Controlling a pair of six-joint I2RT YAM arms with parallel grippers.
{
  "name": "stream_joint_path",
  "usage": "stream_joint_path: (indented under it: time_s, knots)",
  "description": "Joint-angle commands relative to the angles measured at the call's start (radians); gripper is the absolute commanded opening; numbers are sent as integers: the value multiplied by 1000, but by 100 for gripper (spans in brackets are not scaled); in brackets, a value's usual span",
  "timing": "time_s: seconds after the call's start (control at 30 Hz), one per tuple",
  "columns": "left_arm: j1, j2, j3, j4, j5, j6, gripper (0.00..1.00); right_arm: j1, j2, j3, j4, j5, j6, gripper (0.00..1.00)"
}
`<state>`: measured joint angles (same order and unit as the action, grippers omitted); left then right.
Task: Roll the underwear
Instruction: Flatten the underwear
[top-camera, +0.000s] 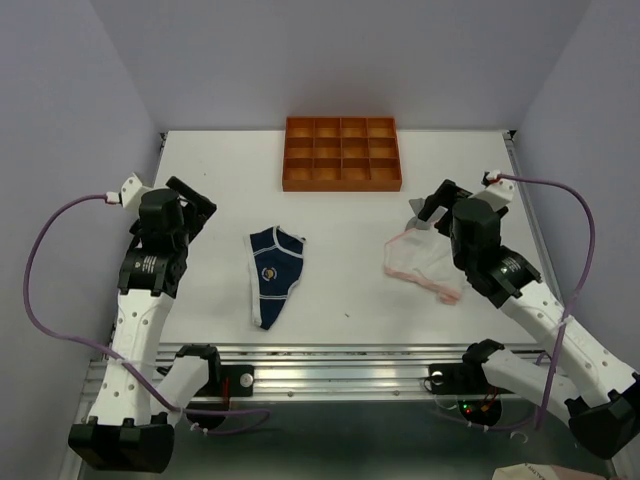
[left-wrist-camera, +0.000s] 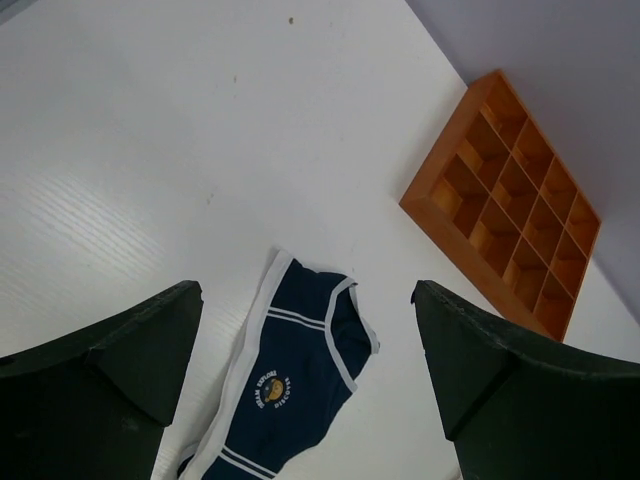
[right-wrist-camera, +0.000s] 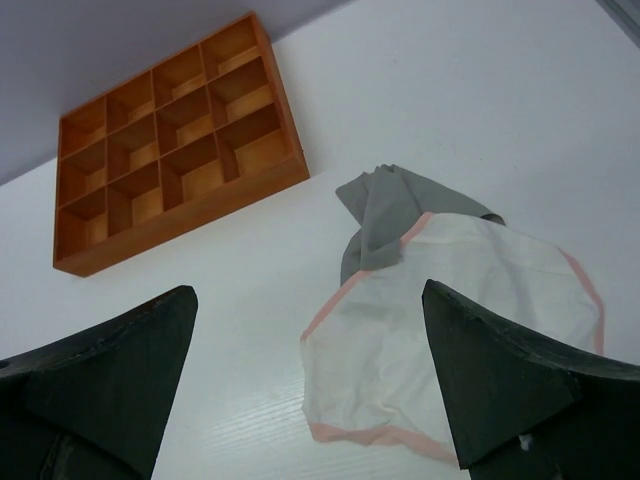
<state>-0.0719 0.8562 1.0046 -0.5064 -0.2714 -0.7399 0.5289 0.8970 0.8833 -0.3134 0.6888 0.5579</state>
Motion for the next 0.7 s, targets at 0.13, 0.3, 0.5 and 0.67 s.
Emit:
stream_joint_path:
  time_s: [0.13, 0.3, 0.5, 0.67]
  knots:
    - [0, 53, -35, 35, -2, -1, 99, -1, -9, -46, 105, -138, -76, 100]
    - [0, 162, -98, 104, 93, -10, 99, -1, 65, -47, 181, -484, -174, 100]
    - [0, 332, -123, 189, 185, 20, 99, 265, 281, 0, 243, -649, -272, 100]
    - [-5, 487, -107, 249, 225, 83, 99, 526, 494, 106, 290, -606, -439, 100]
